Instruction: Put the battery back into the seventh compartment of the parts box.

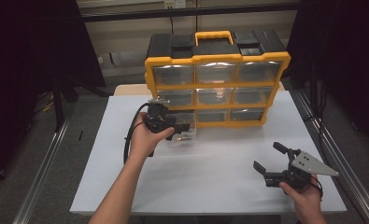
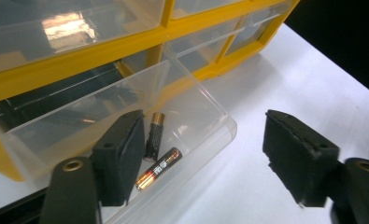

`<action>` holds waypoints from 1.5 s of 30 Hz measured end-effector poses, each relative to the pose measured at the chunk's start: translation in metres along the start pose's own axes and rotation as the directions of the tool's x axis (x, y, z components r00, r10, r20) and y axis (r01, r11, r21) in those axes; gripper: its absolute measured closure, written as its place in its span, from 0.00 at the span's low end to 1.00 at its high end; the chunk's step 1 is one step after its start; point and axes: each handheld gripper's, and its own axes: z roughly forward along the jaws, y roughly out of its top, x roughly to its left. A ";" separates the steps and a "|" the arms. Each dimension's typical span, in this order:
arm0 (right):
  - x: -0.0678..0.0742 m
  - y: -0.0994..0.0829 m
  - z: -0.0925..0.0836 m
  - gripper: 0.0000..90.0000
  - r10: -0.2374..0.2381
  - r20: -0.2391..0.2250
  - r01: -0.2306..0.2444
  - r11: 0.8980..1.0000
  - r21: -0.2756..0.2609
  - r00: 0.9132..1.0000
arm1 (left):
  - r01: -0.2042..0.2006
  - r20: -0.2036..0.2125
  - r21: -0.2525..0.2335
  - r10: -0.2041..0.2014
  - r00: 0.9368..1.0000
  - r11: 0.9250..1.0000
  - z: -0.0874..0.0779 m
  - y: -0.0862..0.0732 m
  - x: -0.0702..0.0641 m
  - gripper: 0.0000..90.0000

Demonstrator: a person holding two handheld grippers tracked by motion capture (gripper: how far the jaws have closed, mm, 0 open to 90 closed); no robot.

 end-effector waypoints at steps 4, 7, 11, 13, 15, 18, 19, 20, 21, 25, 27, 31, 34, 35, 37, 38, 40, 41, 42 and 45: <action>0.000 0.000 0.000 0.02 0.001 0.004 -0.001 1.000 -0.003 1.000 | -0.022 0.004 -0.030 0.022 1.000 0.999 -0.012 -0.008 0.000 0.28; 0.000 0.000 0.000 0.02 0.002 0.001 -0.002 1.000 0.000 1.000 | -0.049 -0.002 -0.049 0.049 0.999 0.998 -0.022 -0.016 0.000 0.25; 0.000 0.000 0.000 0.02 -0.006 -0.001 0.006 1.000 0.001 1.000 | -0.068 0.001 -0.099 0.068 0.998 0.993 -0.034 -0.032 0.005 0.19; 0.000 0.000 0.000 0.02 -0.003 0.000 0.003 1.000 0.002 1.000 | -0.073 -0.008 -0.120 0.073 0.997 0.990 -0.039 -0.041 0.008 0.18; 0.000 0.000 0.000 0.02 -0.004 0.000 0.004 1.000 0.002 1.000 | -0.066 -0.006 -0.148 0.066 0.998 0.987 -0.045 -0.051 0.011 0.16; 0.000 0.000 0.000 0.02 -0.002 0.002 0.002 1.000 0.005 1.000 | -0.052 -0.007 -0.179 0.051 0.999 0.982 -0.053 -0.065 0.017 0.14; -0.001 0.000 0.000 0.02 -0.009 0.003 0.009 1.000 0.003 1.000 | -0.048 -0.014 -0.195 0.046 0.999 0.980 -0.055 -0.071 0.018 0.14; 0.000 0.000 0.001 0.02 -0.007 0.000 0.007 1.000 0.003 1.000 | -0.056 -0.020 -0.200 0.053 0.998 0.978 -0.057 -0.075 0.019 0.14; 0.000 0.000 0.001 0.02 -0.008 -0.001 0.008 1.000 0.003 1.000 | -0.059 -0.020 -0.202 0.056 0.998 0.978 -0.058 -0.078 0.021 0.13; 0.000 0.000 0.000 0.02 -0.006 -0.003 0.006 1.000 0.007 1.000 | -0.069 -0.028 -0.239 0.064 0.998 0.969 -0.065 -0.097 0.028 0.10; 0.000 -0.001 0.000 0.02 -0.008 0.004 0.008 1.000 0.005 1.000 | -0.067 -0.047 -0.265 0.056 0.997 0.962 -0.071 -0.107 0.032 0.09; 0.000 -0.001 0.001 0.02 -0.008 0.001 0.008 1.000 0.005 1.000 | -0.091 -0.093 -0.296 0.066 0.993 0.951 -0.080 -0.126 0.036 0.07; 0.000 -0.001 0.001 0.02 -0.004 0.001 0.004 1.000 0.008 1.000 | -0.102 -0.104 -0.315 0.073 0.992 0.944 -0.087 -0.137 0.040 0.05; 0.000 -0.001 0.001 0.02 -0.005 -0.001 0.006 1.000 0.007 1.000 | -0.100 -0.098 -0.328 0.071 0.993 0.939 -0.089 -0.142 0.042 0.04; 0.000 -0.001 0.001 0.02 -0.003 0.000 0.003 1.000 0.009 1.000 | -0.112 -0.110 -0.347 0.078 0.991 0.931 -0.092 -0.149 0.044 0.04; 0.000 -0.001 0.001 0.02 -0.004 -0.002 0.004 1.000 0.008 1.000 | -0.118 -0.101 -0.344 0.088 0.991 0.932 -0.093 -0.152 0.045 0.03; 0.001 -0.001 0.001 0.02 -0.006 -0.003 0.006 1.000 0.009 1.000 | -0.127 -0.111 -0.346 0.094 0.989 0.930 -0.093 -0.157 0.047 0.02; 0.001 -0.001 0.001 0.02 -0.006 -0.004 0.006 1.000 0.009 1.000 | -0.127 -0.108 -0.356 0.095 0.990 0.926 -0.094 -0.159 0.048 0.02; 0.000 0.000 0.001 0.02 -0.009 -0.006 0.009 1.000 0.008 1.000 | -0.142 -0.111 -0.343 0.110 0.988 0.929 -0.096 -0.161 0.050 0.02; 0.000 -0.001 0.001 0.02 -0.004 -0.005 0.004 1.000 0.009 1.000 | -0.128 -0.121 -0.361 0.090 0.989 0.924 -0.100 -0.166 0.054 0.01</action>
